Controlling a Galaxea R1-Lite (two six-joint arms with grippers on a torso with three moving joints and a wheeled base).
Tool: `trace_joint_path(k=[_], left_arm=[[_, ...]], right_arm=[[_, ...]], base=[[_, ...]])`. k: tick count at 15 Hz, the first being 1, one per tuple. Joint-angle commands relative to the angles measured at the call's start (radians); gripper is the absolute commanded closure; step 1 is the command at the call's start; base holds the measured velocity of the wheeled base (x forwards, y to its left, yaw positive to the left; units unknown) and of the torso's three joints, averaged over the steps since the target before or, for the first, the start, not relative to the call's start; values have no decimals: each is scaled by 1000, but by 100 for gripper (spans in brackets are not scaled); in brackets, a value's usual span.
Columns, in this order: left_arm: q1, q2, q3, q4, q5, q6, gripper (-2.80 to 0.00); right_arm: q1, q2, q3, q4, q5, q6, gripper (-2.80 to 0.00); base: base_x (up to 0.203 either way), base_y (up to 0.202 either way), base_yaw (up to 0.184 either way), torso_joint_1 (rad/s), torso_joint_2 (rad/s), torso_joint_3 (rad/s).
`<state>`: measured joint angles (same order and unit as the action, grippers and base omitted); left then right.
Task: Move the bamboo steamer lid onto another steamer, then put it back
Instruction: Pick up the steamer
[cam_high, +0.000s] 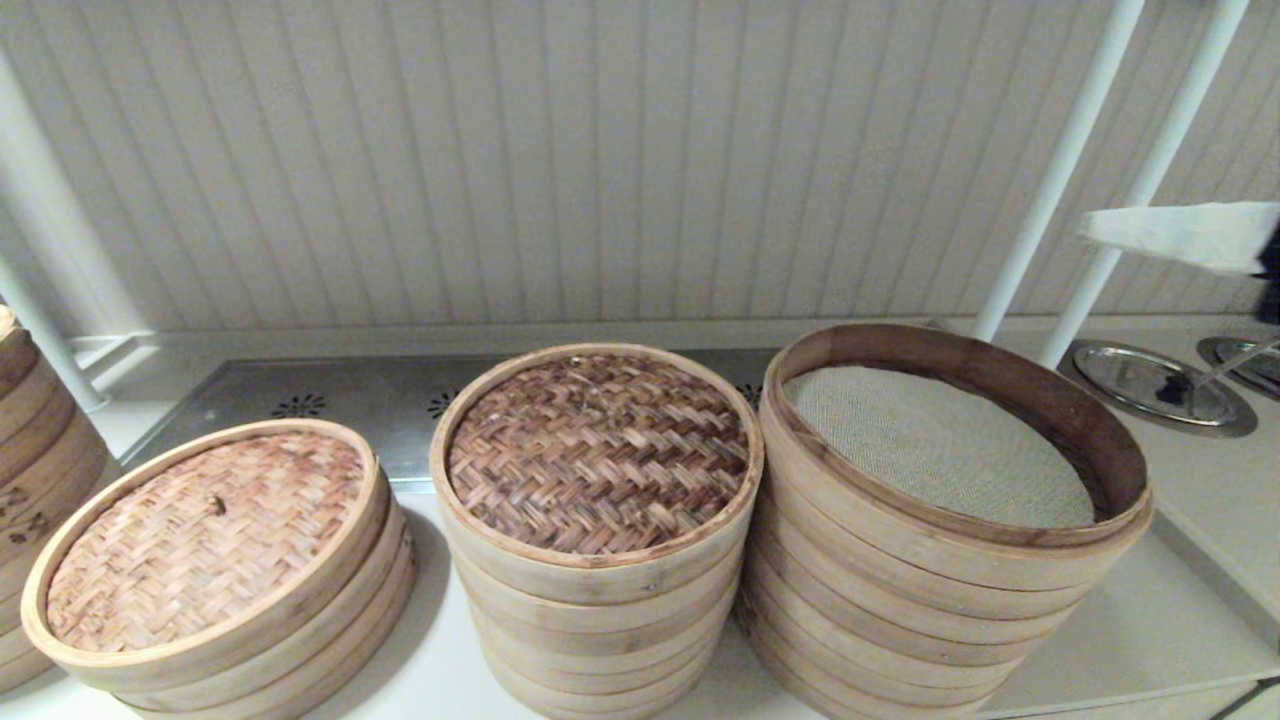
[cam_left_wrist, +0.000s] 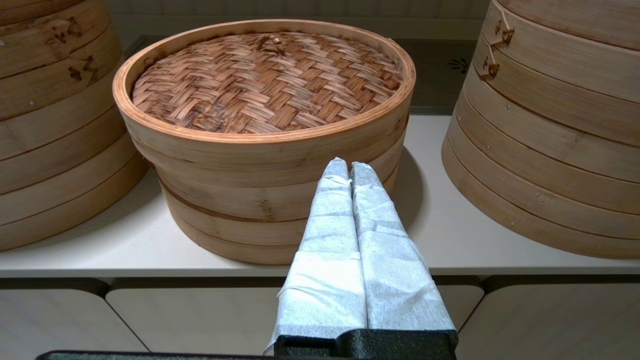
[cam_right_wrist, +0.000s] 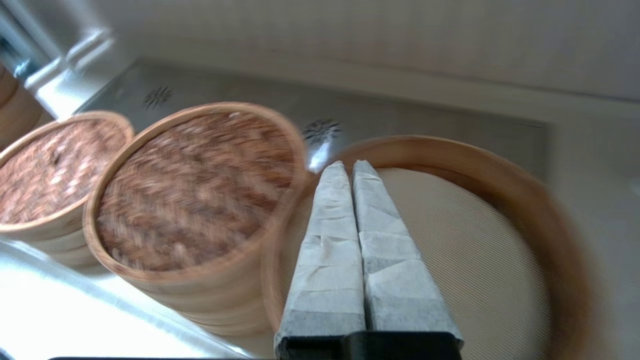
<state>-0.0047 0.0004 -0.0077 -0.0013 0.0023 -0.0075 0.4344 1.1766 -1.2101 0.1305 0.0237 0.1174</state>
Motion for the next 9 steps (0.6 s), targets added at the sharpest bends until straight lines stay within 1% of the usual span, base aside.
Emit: trace_joint_path(k=[1, 3, 6, 9], left_arm=[[0, 0, 0, 0, 1, 0, 0], [0, 0, 0, 0, 1, 0, 0], [0, 0, 0, 0, 1, 0, 0], [0, 0, 0, 0, 1, 0, 0]], right_arm=[[132, 180, -63, -6, -48, 4, 0], [186, 257, -74, -52, -60, 5, 0], [226, 365, -64, -151, -61, 1, 0], [299, 479, -75, -177, -63, -6, 0]], base=[[0, 0, 0, 0, 0, 0], [0, 0, 0, 0, 0, 0], [0, 0, 0, 0, 0, 0], [0, 0, 0, 0, 0, 0]])
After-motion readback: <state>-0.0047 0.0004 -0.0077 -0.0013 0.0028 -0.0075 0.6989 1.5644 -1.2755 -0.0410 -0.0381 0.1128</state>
